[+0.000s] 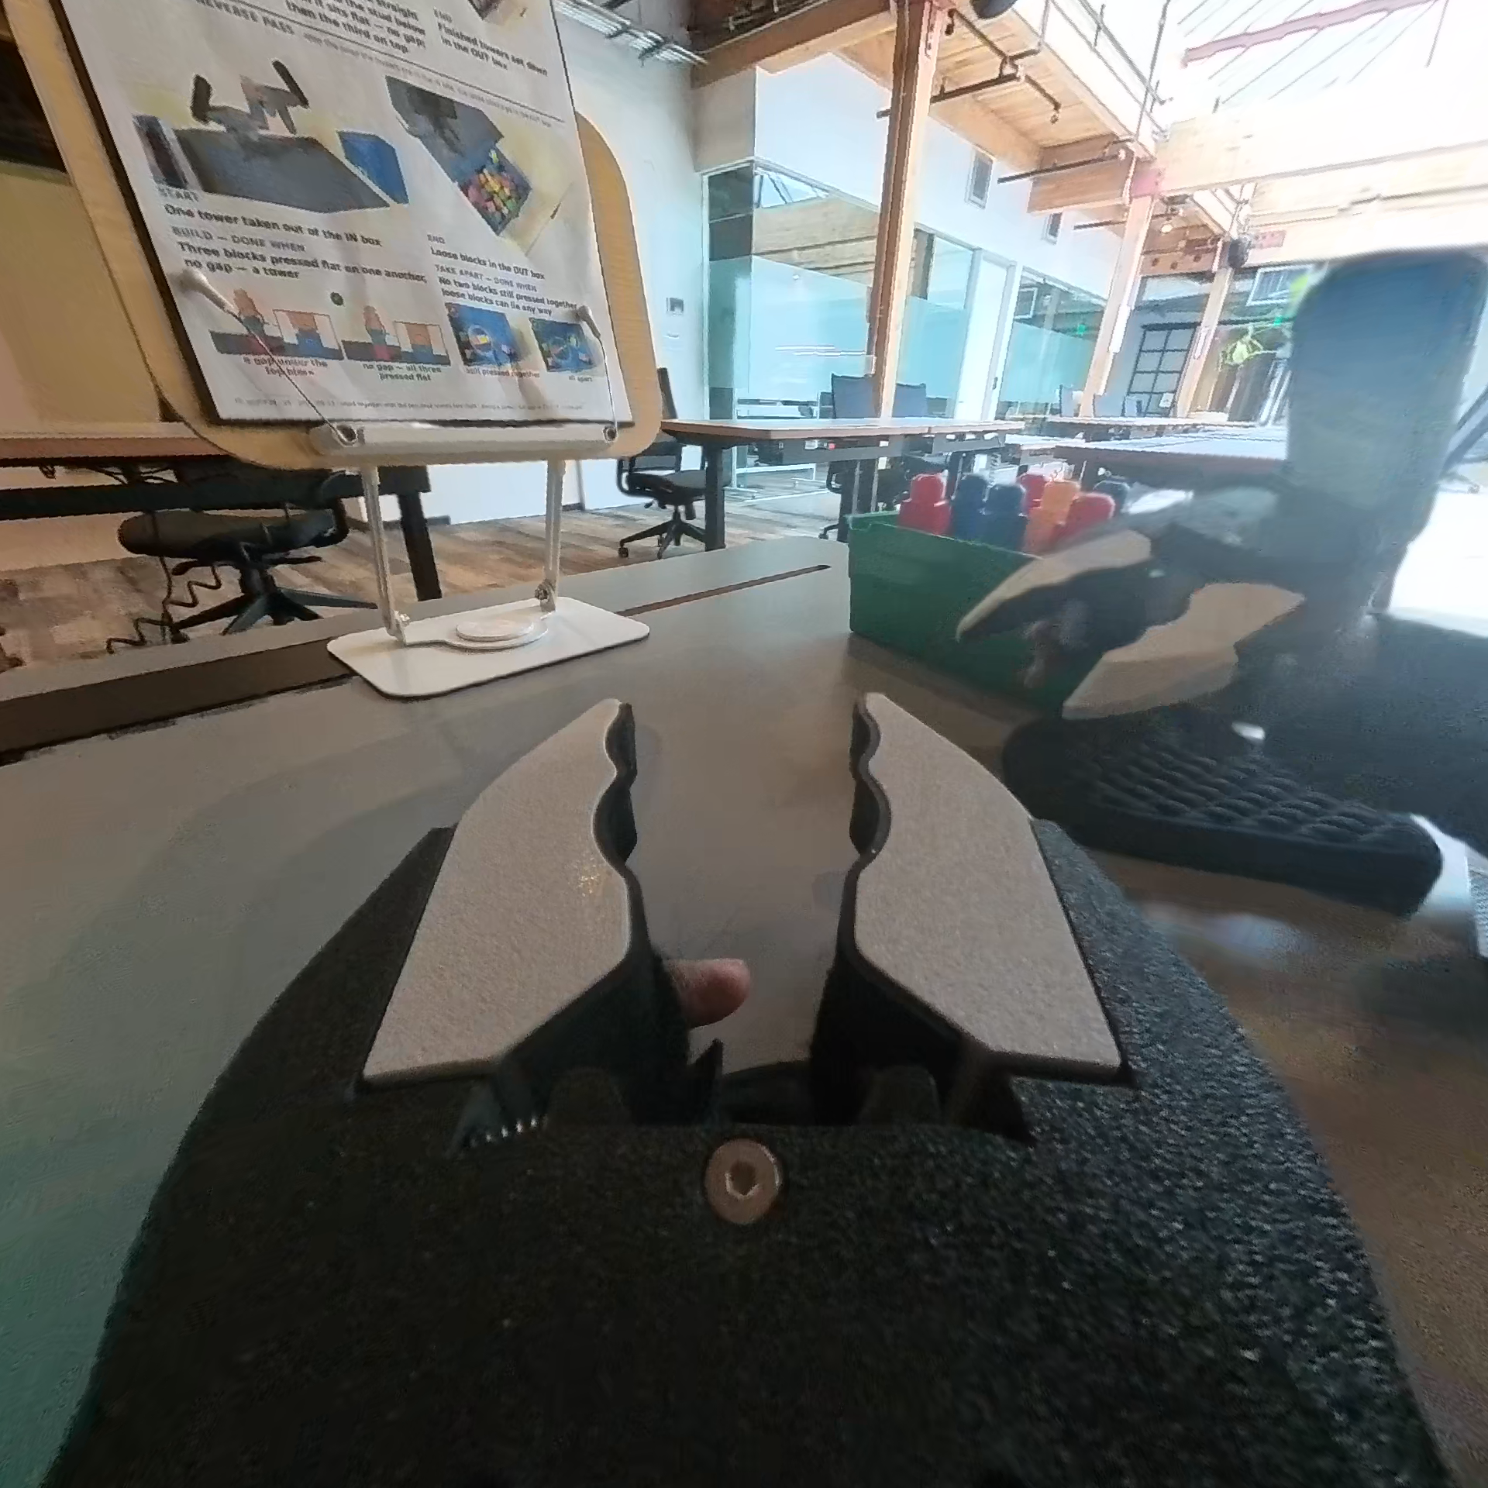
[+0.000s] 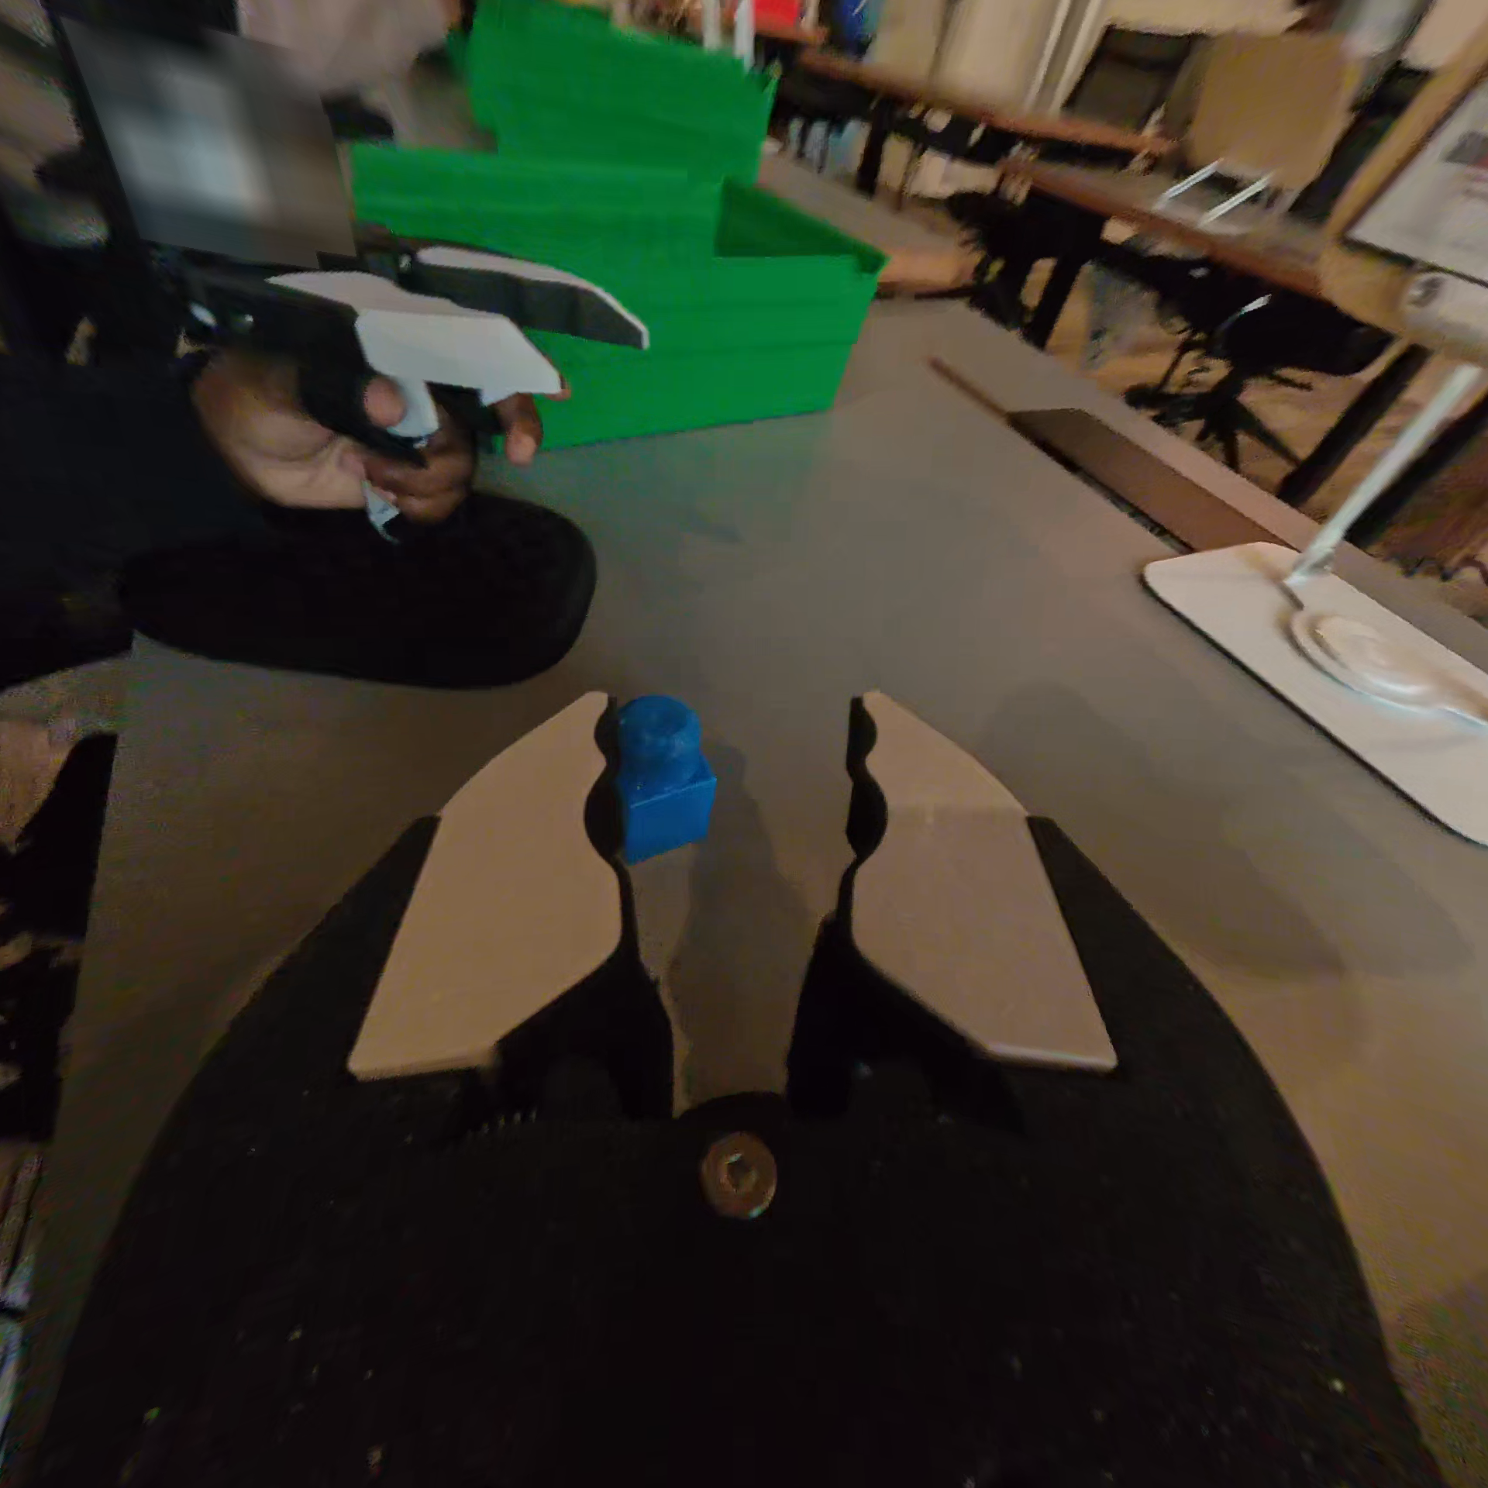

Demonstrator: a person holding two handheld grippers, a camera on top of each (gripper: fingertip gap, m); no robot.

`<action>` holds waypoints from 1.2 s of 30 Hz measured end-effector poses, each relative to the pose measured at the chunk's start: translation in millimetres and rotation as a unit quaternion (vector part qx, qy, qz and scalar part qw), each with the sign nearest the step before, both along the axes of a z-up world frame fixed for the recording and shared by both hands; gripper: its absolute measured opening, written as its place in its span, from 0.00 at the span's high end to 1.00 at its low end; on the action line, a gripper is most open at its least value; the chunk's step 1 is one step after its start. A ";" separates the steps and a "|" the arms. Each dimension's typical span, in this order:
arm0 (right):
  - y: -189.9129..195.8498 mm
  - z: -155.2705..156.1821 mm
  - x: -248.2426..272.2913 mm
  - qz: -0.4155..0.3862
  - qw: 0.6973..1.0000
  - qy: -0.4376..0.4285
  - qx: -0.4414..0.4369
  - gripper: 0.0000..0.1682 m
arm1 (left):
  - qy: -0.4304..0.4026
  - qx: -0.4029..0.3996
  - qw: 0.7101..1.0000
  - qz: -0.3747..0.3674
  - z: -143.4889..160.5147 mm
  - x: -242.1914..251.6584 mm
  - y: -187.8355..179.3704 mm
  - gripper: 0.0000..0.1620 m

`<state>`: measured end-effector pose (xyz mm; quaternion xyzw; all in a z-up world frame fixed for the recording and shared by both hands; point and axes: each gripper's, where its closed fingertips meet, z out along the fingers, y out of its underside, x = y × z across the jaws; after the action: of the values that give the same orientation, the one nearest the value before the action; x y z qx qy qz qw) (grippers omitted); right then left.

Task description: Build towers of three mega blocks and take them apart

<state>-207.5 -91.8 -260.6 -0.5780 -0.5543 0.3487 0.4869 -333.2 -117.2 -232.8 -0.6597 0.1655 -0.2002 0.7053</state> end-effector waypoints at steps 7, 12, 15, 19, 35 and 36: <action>5.4 -13.2 13.9 -0.036 0.999 0.029 -0.005 0.70 | 0.083 -0.101 0.974 0.187 28.3 -77.3 -10.8 0.67; 5.4 -17.5 13.2 -0.036 0.999 0.022 -0.008 0.70 | 0.093 -0.184 0.890 0.407 39.2 -219.2 -35.5 0.68; 5.1 -19.0 12.9 -0.037 0.999 0.019 -0.005 0.70 | 0.089 -0.307 0.833 0.453 1.9 -280.7 -35.0 0.68; 4.2 -18.5 13.2 -0.037 0.999 0.022 0.000 0.70 | 0.128 -0.431 0.768 0.457 -44.1 -312.9 -22.3 0.65; 6.3 -17.8 14.7 -0.043 0.999 0.028 -0.008 0.73 | 0.084 -0.549 0.712 0.429 -115.1 -337.3 9.6 0.70; 5.9 -18.7 14.3 -0.043 0.999 0.024 -0.006 0.73 | 0.069 -0.542 0.720 0.428 -115.7 -337.3 12.0 0.72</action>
<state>-193.2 -85.8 -279.3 -0.5954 -0.5149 0.3445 0.5115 -670.5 -105.2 -348.6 -0.9416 -0.2234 0.1136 0.2250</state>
